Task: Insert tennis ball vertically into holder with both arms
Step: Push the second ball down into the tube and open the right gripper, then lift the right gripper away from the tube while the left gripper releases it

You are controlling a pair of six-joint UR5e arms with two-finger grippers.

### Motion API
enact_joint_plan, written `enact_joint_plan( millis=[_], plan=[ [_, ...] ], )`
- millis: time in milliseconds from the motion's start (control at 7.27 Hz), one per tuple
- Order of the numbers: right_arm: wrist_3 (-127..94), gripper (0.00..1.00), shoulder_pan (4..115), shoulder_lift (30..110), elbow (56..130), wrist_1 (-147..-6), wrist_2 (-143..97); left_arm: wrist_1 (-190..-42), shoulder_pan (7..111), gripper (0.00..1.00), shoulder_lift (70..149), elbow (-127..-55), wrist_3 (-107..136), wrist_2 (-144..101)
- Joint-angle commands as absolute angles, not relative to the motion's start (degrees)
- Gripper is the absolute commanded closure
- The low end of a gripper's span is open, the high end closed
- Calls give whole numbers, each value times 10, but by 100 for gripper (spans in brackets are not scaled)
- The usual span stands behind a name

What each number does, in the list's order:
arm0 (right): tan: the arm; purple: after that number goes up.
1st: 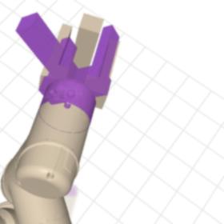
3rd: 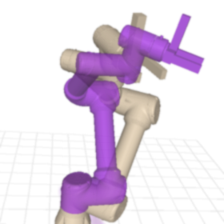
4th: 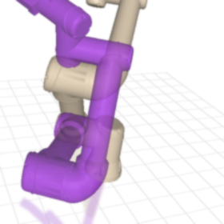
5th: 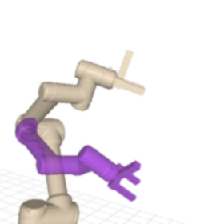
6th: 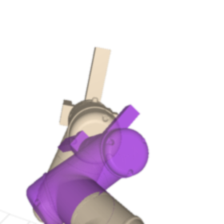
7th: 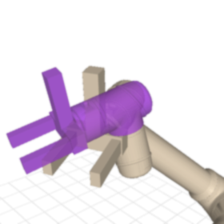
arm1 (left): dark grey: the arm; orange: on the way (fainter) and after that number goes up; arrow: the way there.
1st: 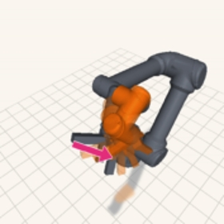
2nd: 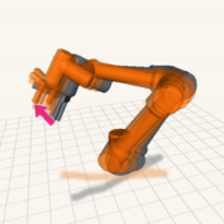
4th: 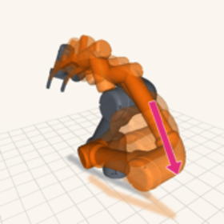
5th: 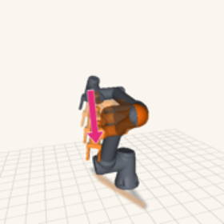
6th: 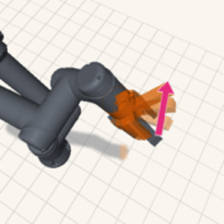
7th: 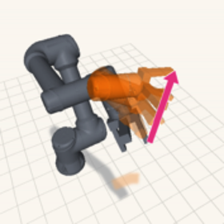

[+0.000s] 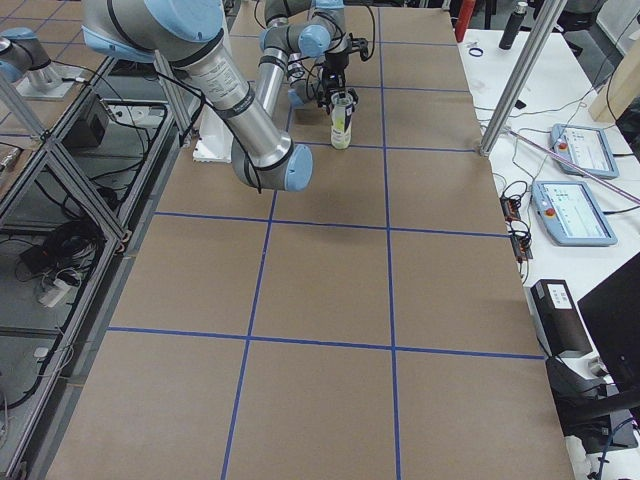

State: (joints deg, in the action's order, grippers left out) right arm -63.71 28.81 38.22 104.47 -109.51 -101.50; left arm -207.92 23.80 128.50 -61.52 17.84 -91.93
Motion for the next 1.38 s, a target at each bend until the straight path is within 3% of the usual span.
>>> enact_joint_plan(
  millis=[0, 138, 275, 688, 1238],
  plan=[
    [-633, 100, 307, 379, 1058, -1089, -1045, -2079, 238, 1, 1285, -615, 178, -919],
    [-634, 26, 324, 379, 1071, -1090, -1062, -2079, 238, 1, 1285, -615, 178, -919],
    [-633, 2, 338, 377, 1084, -1102, -1067, -2079, 237, 1, 1285, -615, 178, -919],
    [-580, 1, 430, 385, 1092, -1112, -1150, -2082, 238, 1, 1287, -622, 180, -918],
    [-457, 1, 464, 440, 1089, -1121, -1147, -2082, 242, 1, 1288, -663, 186, -918]
  ],
)
